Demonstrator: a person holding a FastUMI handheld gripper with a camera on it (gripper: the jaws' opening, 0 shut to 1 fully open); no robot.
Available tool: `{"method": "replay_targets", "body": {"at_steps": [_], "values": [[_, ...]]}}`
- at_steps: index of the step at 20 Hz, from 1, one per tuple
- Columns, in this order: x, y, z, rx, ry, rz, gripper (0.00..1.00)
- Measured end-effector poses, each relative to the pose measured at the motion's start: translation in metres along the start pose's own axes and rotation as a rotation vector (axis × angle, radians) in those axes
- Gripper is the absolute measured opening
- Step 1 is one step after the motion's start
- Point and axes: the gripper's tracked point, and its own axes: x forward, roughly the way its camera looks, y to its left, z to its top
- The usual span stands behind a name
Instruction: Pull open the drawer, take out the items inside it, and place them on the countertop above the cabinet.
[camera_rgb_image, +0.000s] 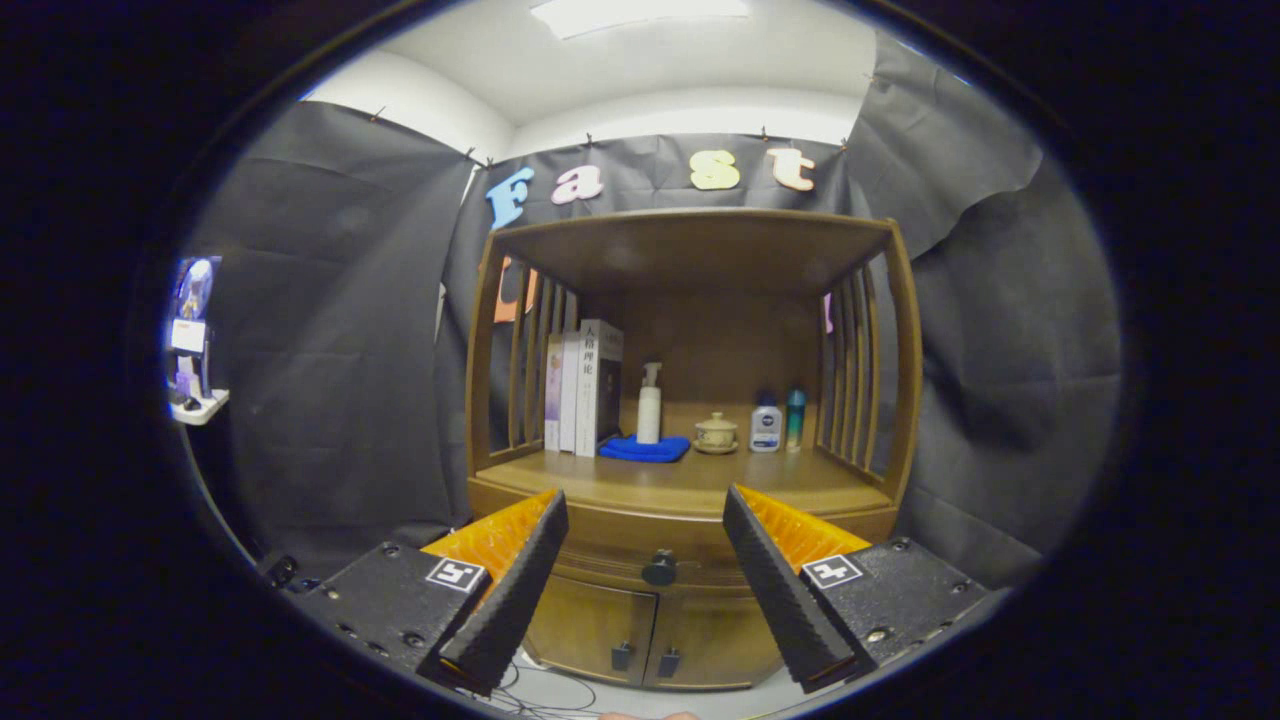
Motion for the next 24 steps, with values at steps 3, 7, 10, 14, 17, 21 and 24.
{"method": "replay_targets", "body": {"at_steps": [3,7,10,14,17,21,24], "values": [[0.03,0.0,-0.034,0.014,0.051,-0.016,1.0],[0.07,-0.005,-0.066,0.046,0.086,-0.041,1.0],[0.091,-0.01,-0.102,0.074,0.188,-0.098,0.95],[0.118,-0.025,-0.123,0.063,0.234,-0.147,0.87],[0.131,-0.031,-0.131,0.05,0.25,-0.164,0.8],[0.138,-0.033,-0.139,0.042,0.257,-0.185,0.75],[0.147,-0.032,-0.153,0.012,0.289,-0.192,0.63]]}}
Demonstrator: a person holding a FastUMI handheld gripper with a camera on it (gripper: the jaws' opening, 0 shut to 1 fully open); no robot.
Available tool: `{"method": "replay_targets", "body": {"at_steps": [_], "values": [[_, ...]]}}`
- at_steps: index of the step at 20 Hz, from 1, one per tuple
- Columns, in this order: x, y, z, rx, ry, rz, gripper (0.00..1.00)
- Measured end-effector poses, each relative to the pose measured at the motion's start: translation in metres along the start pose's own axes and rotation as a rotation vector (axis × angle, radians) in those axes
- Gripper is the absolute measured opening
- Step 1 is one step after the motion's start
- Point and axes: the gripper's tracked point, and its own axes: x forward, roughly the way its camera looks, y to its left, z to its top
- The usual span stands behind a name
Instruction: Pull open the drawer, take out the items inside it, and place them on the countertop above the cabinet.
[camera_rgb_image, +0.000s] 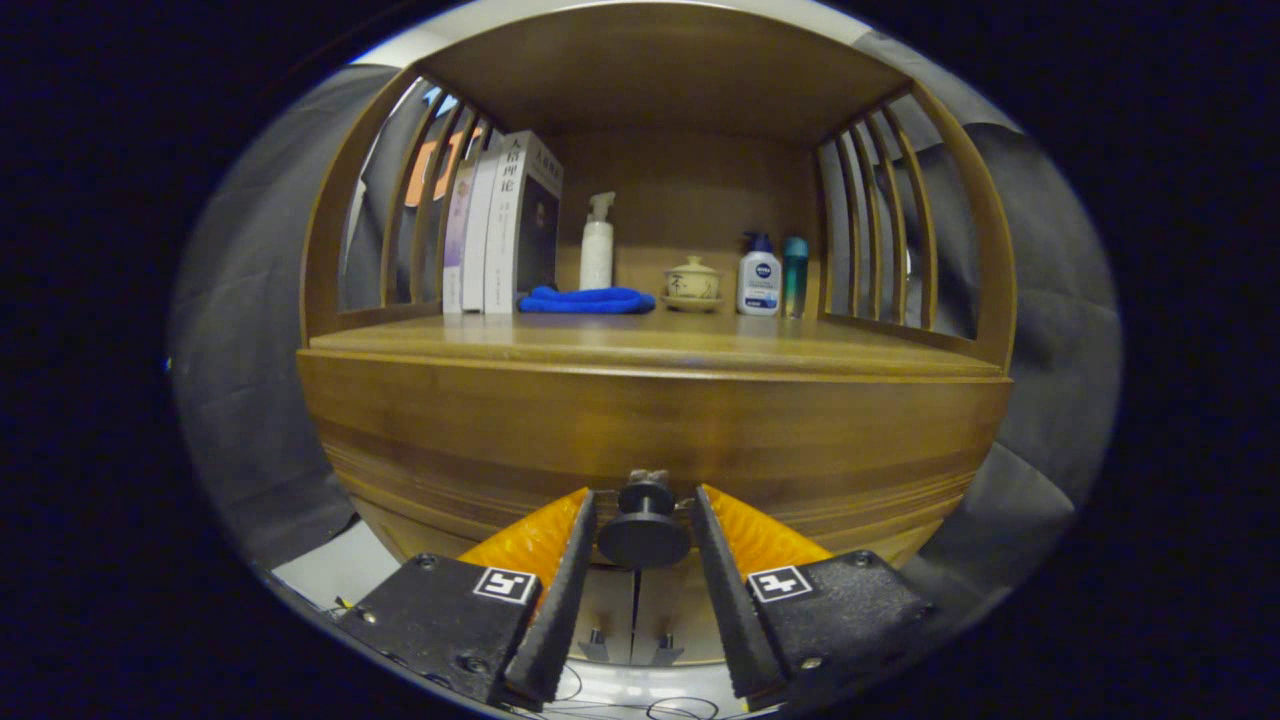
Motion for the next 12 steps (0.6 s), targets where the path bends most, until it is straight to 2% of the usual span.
{"method": "replay_targets", "body": {"at_steps": [3,12], "values": [[0.0028,-0.0024,0.0003,-0.009,-0.019,-0.021,0.51],[-0.0026,-0.0006,-0.0021,0.065,0.025,-0.043,0.39]]}}
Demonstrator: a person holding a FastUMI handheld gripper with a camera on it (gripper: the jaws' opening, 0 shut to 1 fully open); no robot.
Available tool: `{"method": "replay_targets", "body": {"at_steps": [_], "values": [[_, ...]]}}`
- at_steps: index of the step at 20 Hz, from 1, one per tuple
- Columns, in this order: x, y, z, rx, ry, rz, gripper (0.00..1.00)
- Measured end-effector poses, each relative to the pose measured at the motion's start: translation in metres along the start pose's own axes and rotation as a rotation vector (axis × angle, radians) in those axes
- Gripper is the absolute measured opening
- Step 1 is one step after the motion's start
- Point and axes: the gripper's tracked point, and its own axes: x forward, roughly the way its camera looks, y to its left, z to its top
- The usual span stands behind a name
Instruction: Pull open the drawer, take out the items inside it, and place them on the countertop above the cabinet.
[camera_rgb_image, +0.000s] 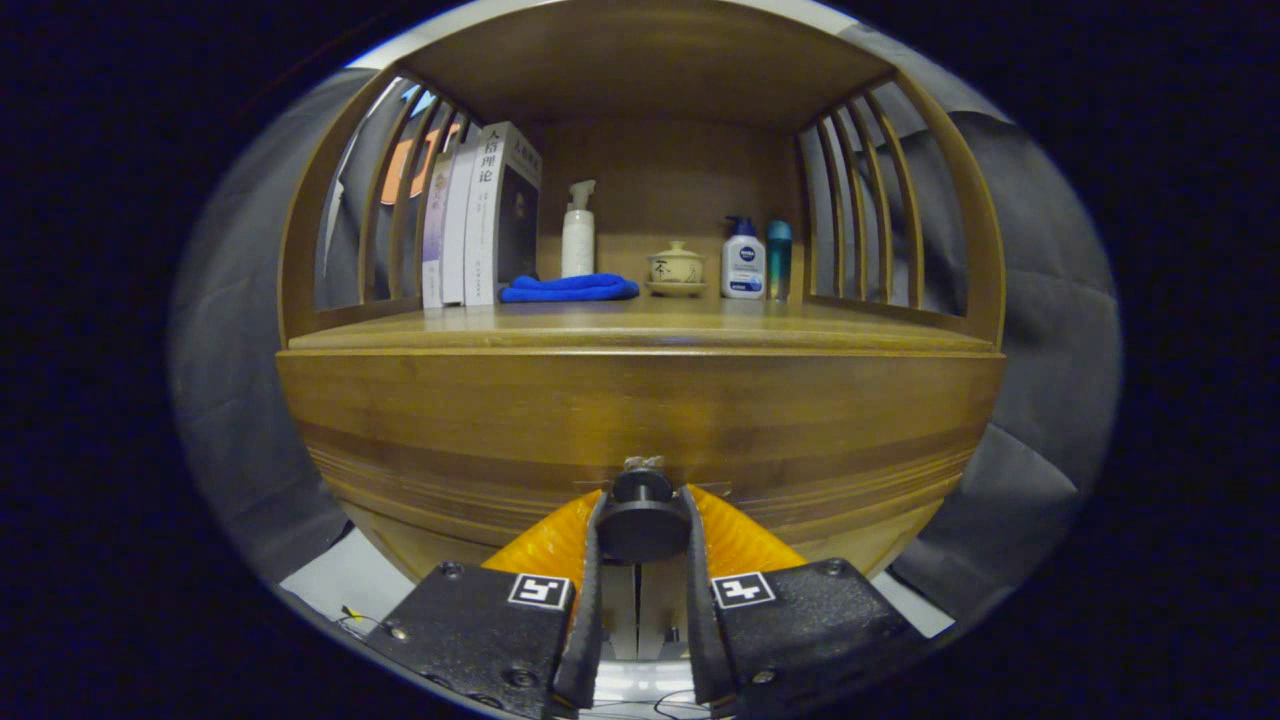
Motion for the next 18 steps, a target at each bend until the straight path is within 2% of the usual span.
{"method": "replay_targets", "body": {"at_steps": [18], "values": [[-0.12,-0.006,-0.039,0.029,-0.036,0.061,0.36]]}}
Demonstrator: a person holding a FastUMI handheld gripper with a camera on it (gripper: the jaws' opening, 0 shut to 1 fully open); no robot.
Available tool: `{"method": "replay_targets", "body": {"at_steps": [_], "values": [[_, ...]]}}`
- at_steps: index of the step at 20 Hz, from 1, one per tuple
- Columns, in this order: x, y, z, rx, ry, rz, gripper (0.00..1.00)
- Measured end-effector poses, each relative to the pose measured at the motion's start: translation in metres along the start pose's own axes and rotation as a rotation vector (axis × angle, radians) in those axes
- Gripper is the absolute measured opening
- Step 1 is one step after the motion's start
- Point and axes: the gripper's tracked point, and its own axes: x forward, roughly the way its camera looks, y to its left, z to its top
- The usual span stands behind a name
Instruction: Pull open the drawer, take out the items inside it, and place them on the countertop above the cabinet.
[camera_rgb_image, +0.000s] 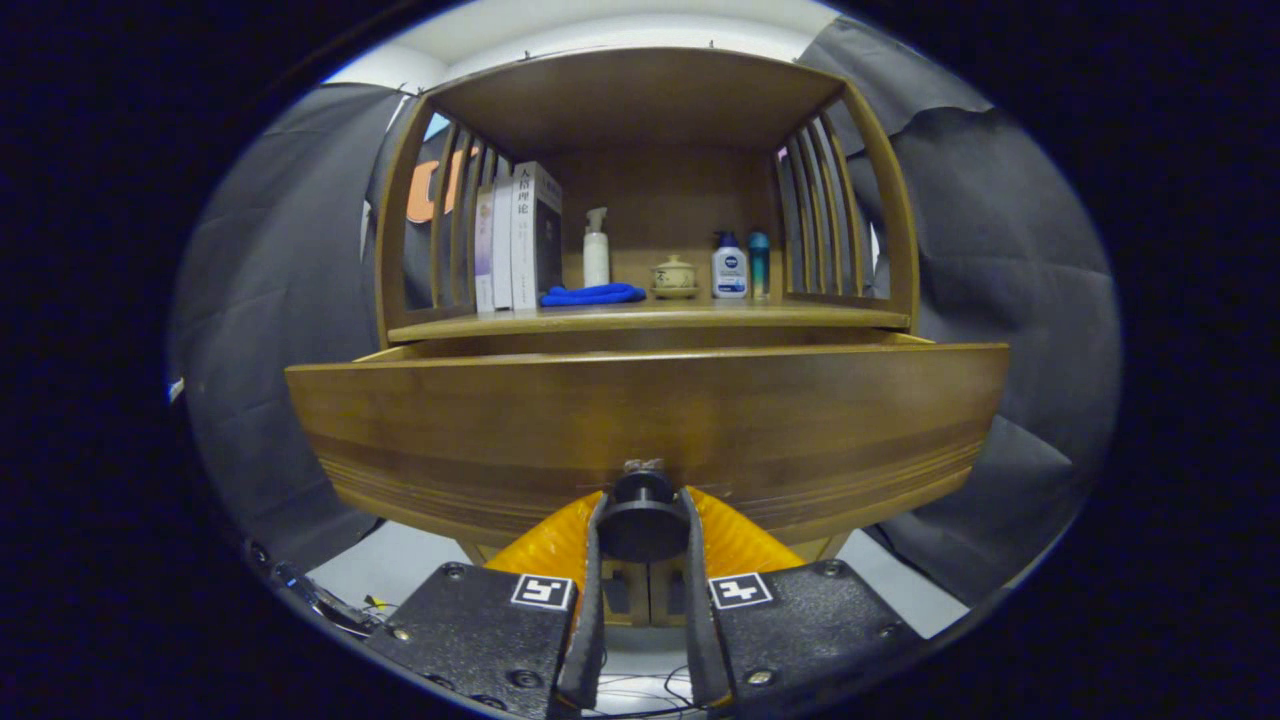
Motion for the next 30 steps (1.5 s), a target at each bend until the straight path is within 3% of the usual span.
{"method": "replay_targets", "body": {"at_steps": [8,16,22,24,27,30], "values": [[-0.037,0.0,-0.02,0.037,0.027,0.034,0.36],[-0.05,-0.003,-0.024,-0.021,0.082,0.041,0.39],[-0.085,0.014,0.009,-0.017,0.141,0.181,0.88],[-0.096,0.019,0.029,-0.007,0.151,0.214,0.9],[-0.11,0.044,0.063,0.089,0.172,0.361,0.95],[-0.096,0.044,0.093,0.096,0.213,0.374,1.0]]}}
